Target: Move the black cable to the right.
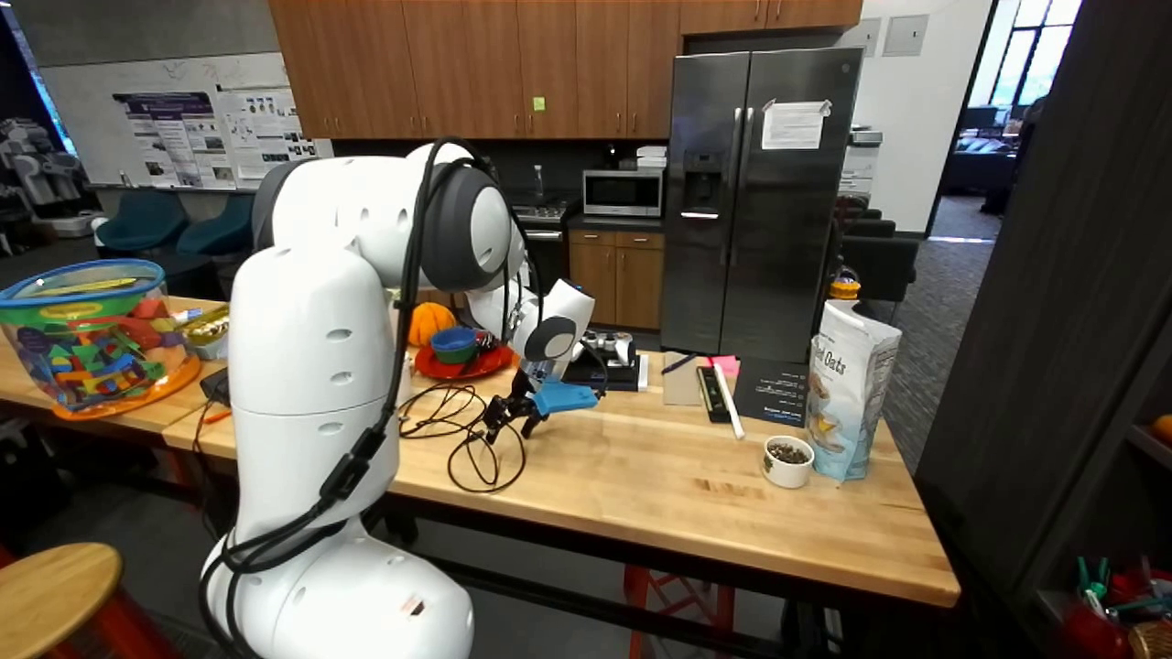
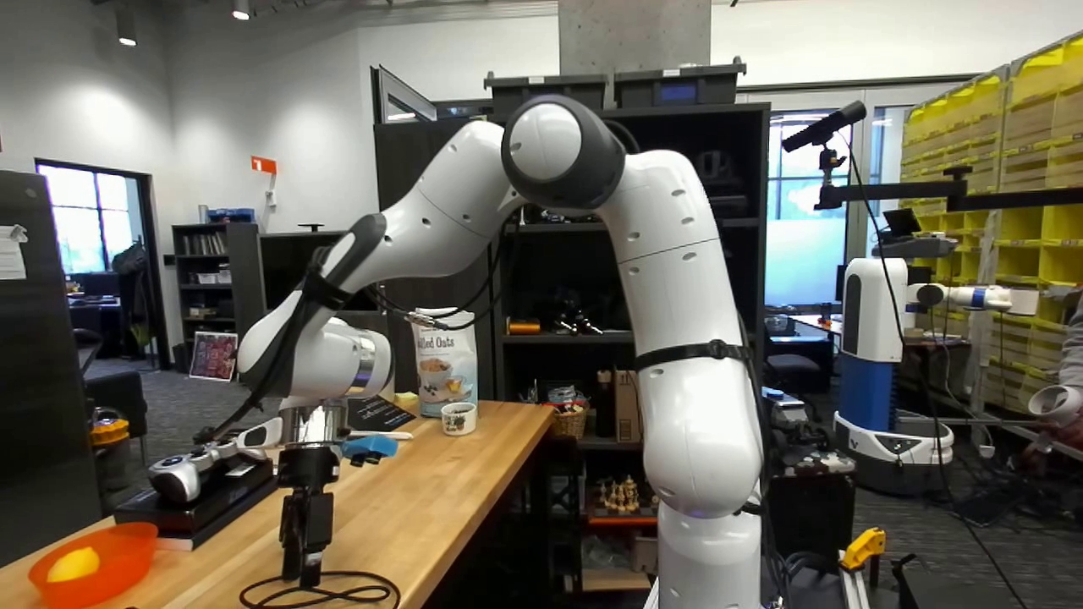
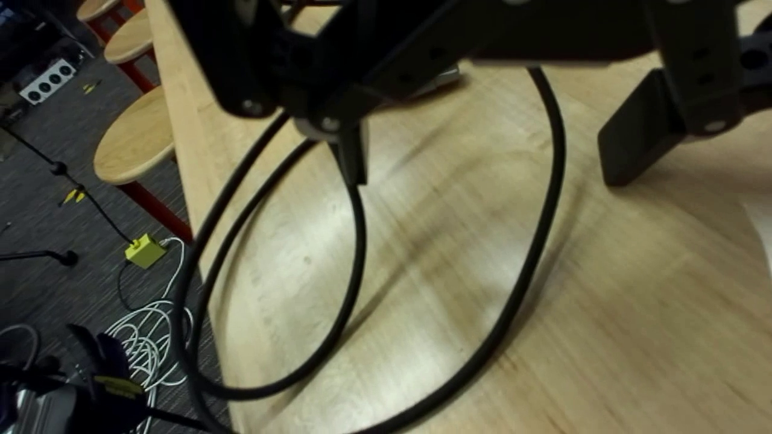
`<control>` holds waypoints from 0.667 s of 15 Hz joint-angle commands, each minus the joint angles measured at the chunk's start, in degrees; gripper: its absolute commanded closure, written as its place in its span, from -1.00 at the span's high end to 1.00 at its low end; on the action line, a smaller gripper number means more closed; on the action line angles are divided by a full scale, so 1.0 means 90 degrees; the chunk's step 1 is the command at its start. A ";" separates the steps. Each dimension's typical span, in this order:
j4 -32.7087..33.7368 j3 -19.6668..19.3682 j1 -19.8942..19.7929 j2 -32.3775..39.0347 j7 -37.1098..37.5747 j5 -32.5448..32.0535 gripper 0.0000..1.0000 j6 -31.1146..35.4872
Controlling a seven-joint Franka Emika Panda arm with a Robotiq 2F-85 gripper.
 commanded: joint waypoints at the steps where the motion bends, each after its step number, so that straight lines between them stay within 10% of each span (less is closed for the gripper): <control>1: 0.0105 0.0018 -0.0125 0.0056 0.0060 0.0020 0.30 -0.0326; 10: 0.0081 0.0017 -0.0121 0.0062 0.0156 -0.0052 -1.00 -0.0537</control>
